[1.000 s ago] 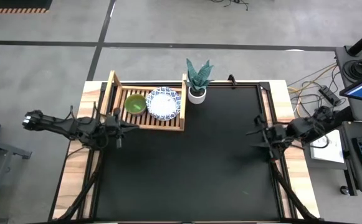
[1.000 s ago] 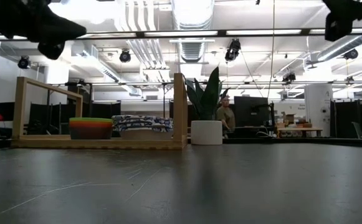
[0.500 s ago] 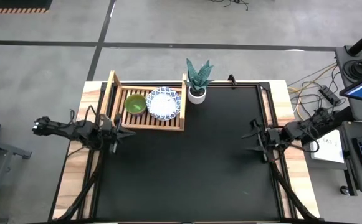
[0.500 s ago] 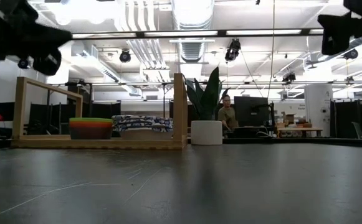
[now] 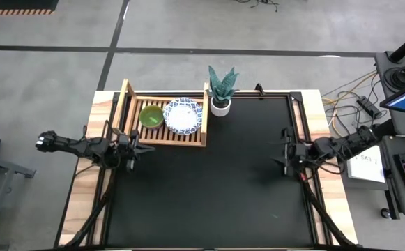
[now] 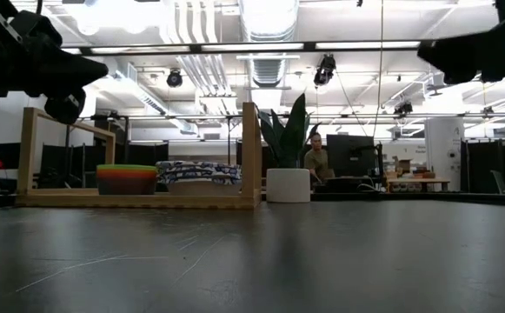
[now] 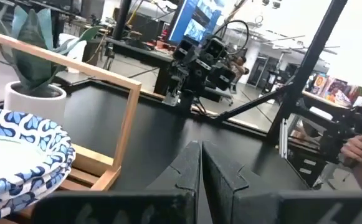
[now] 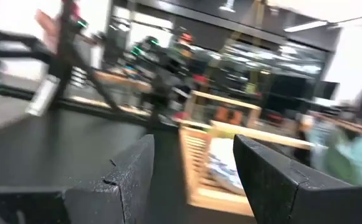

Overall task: Place and stack bowls onto a shelf
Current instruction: Return to Home Position

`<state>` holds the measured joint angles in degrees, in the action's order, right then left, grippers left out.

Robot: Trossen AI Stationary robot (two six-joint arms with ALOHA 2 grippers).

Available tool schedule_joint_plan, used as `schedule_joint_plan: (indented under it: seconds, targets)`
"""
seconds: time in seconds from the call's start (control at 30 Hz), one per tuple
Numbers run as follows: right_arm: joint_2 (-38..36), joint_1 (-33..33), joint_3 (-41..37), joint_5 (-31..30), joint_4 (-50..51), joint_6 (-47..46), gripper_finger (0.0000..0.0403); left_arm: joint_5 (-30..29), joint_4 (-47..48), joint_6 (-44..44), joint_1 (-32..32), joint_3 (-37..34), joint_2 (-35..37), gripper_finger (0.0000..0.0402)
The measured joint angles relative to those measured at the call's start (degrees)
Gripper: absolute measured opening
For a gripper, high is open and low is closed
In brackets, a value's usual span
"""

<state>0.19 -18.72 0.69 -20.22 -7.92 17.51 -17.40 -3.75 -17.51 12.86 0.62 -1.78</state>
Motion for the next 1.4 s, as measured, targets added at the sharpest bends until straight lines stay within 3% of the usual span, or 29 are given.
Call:
schedule_joint_plan:
  seconds: [0.2, 0.4, 0.87, 1.4]
  targets:
    - [1.12, 0.65, 0.00, -0.84, 0.38, 3.96, 0.0210, -0.03, 0.02, -0.01, 0.00, 0.00, -0.55, 0.0000]
    - [1.85, 0.65, -0.02, -1.72, 0.26, 1.49, 0.0210, -0.03, -0.02, -0.01, 0.02, 0.00, -0.82, 0.0000]
    - [3.67, 0.65, 0.00, -3.79, 3.99, -20.64, 0.0210, -0.05, -0.02, -0.01, 0.04, 0.00, -1.14, 0.0000]
    - [3.71, 0.65, 0.02, -3.79, 4.15, -20.06, 0.0210, -0.05, -0.02, -0.01, 0.04, 0.00, -1.42, 0.0000]
